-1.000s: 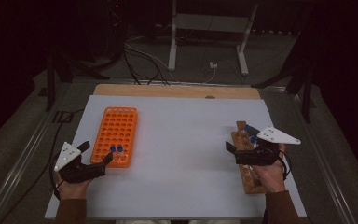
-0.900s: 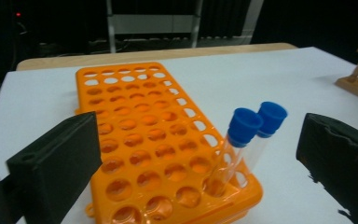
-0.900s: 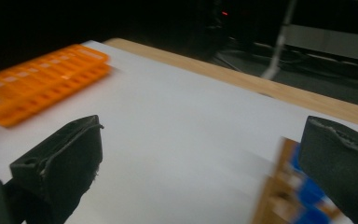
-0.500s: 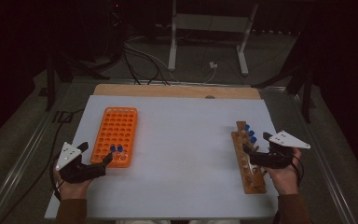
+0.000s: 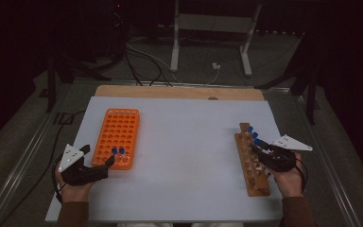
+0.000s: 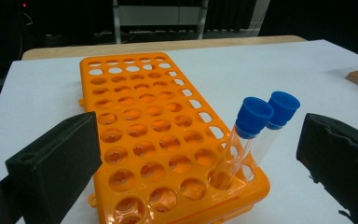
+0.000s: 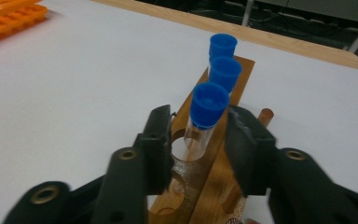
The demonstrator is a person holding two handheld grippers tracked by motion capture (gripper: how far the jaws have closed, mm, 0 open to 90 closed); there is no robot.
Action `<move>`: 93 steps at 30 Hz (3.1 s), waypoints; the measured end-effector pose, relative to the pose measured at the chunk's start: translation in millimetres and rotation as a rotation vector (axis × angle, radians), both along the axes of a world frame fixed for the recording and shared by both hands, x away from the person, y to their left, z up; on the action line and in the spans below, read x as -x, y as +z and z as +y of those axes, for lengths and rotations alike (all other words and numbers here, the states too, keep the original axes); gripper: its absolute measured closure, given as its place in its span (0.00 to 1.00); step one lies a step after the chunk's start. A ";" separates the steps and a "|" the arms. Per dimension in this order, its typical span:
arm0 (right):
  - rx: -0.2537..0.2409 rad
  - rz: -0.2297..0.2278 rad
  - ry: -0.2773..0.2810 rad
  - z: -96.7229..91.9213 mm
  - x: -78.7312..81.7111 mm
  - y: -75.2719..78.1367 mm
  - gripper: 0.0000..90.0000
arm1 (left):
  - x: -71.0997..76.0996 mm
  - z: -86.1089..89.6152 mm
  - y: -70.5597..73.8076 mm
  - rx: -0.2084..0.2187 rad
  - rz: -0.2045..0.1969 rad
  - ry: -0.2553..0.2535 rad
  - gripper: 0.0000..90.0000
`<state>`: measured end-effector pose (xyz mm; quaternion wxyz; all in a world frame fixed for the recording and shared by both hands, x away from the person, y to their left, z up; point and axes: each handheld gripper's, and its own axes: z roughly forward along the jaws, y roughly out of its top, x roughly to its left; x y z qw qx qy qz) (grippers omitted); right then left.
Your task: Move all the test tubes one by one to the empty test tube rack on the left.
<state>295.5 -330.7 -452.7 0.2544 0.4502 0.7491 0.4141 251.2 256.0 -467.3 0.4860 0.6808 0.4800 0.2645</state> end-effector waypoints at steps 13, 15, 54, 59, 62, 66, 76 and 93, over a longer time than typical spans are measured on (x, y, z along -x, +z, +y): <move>0.006 -0.002 0.004 4.6 -4.3 -6.1 0.84 | -0.6 -0.5 -1.6 0.001 0.008 -0.004 0.01; 0.010 -0.003 0.014 5.7 -4.1 -6.3 0.85 | -0.6 -0.7 -1.5 0.001 0.008 -0.004 0.01; -0.018 -0.128 0.018 0.9 16.0 51.3 0.85 | -0.2 -2.9 0.0 0.002 0.004 -0.016 0.01; -0.033 -0.145 0.033 5.7 19.1 57.3 0.85 | -0.1 -2.5 0.8 0.012 0.001 -0.015 0.01; -0.041 -0.148 0.055 11.7 19.9 60.1 0.85 | 0.1 -2.9 1.4 0.014 -0.001 -0.015 0.01; -0.033 -0.142 0.091 24.8 19.5 60.9 0.85 | 0.7 -3.3 3.0 0.029 -0.006 -0.019 0.01; -0.041 -0.110 0.180 67.3 11.0 54.4 0.85 | 5.4 -3.3 11.3 0.036 -0.036 -0.026 0.01; -0.080 -0.095 0.321 141.8 3.6 58.6 0.85 | 10.9 -19.6 27.8 0.015 -0.089 -0.075 0.01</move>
